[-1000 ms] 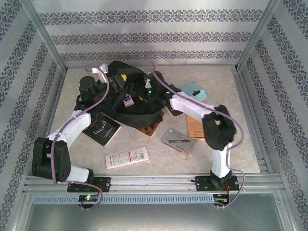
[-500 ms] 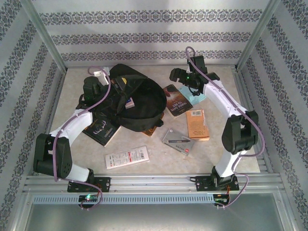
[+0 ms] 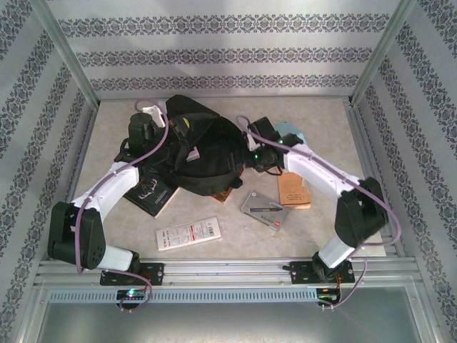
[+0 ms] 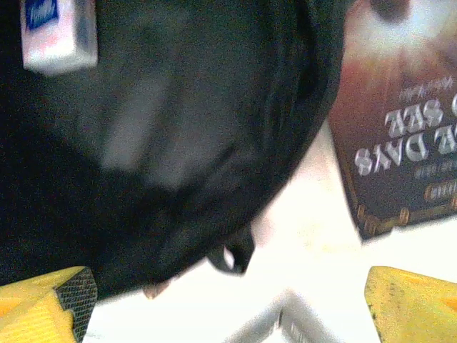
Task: Pack the student bag
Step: Rotate the loose stationery at the center of the table.
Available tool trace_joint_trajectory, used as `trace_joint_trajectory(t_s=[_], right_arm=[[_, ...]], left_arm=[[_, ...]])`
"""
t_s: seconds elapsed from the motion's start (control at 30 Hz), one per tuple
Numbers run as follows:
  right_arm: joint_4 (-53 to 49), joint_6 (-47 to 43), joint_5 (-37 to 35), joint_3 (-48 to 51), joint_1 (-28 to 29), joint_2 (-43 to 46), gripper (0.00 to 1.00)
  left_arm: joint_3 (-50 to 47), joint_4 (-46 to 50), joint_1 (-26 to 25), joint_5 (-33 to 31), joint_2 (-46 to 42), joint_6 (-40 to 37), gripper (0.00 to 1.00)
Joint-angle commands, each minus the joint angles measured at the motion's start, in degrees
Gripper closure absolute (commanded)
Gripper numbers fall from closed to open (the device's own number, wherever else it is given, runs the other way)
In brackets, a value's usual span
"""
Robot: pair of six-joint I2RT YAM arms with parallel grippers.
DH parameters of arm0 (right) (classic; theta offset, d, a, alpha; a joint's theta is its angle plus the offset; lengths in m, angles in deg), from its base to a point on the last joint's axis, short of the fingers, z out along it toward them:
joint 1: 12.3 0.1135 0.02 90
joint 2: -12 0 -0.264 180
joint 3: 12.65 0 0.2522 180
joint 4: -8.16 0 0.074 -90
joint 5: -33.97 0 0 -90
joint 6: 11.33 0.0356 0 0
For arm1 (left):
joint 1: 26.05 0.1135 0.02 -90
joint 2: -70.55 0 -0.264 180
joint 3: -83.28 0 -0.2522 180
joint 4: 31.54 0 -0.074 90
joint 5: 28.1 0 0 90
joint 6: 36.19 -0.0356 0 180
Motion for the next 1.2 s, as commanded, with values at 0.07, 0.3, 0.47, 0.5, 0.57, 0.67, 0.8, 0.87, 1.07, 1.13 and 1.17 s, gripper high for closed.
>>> trace_joint_trajectory(t_s=[0.07,0.3,0.47,0.5,0.57,0.67,0.8,0.87,1.07,1.13,1.17], right_arm=[[-5.4,-1.0,-7.0,8.0,6.4,5.3,0.02],[-10.2,0.3,-13.1,10.7,10.4,3.1,0.02],[-17.5,-2.7,-12.5,6.9,10.6,-3.2,0.02],[-17.5,-3.5,-11.6,7.2,10.6,-3.5,0.02],[-18.1,-4.6,-11.9,7.4,10.6,-4.2,0.02],[-17.7,-5.1,-11.7,7.9,10.3,-5.3,0.02],[-15.1,-4.4,-10.3,8.6,8.4,-7.2,0.02],[-13.4,-3.6,-9.9,8.6,6.9,-7.4,0.02],[-6.8,0.6,-6.0,9.9,-1.7,-6.7,0.02],[-5.2,2.3,-3.6,10.1,-4.5,-6.5,0.02],[-4.2,2.9,-1.8,10.5,-5.5,-6.1,0.02]], left_arm=[[1.0,0.4,0.5,-1.1,-2.8,0.4,1.0],[0.5,0.4,0.4,-1.5,-3.4,0.9,1.0],[0.4,-0.7,0.4,-0.6,-3.0,2.4,1.0],[0.3,-0.7,0.4,-0.6,-3.0,2.5,1.0],[0.2,-0.7,0.4,-0.7,-3.1,2.4,1.0],[0.2,-0.8,0.4,-0.7,-2.8,2.5,1.0],[0.2,-1.1,0.4,-0.4,-2.2,2.9,1.0],[0.1,-1.3,0.4,-0.2,-2.1,3.0,1.0],[0.1,-1.8,0.4,0.2,-1.5,3.3,1.0],[0.1,-1.8,0.4,0.3,-1.3,3.3,1.0],[0.1,-1.8,0.4,0.2,-1.3,3.3,1.0]])
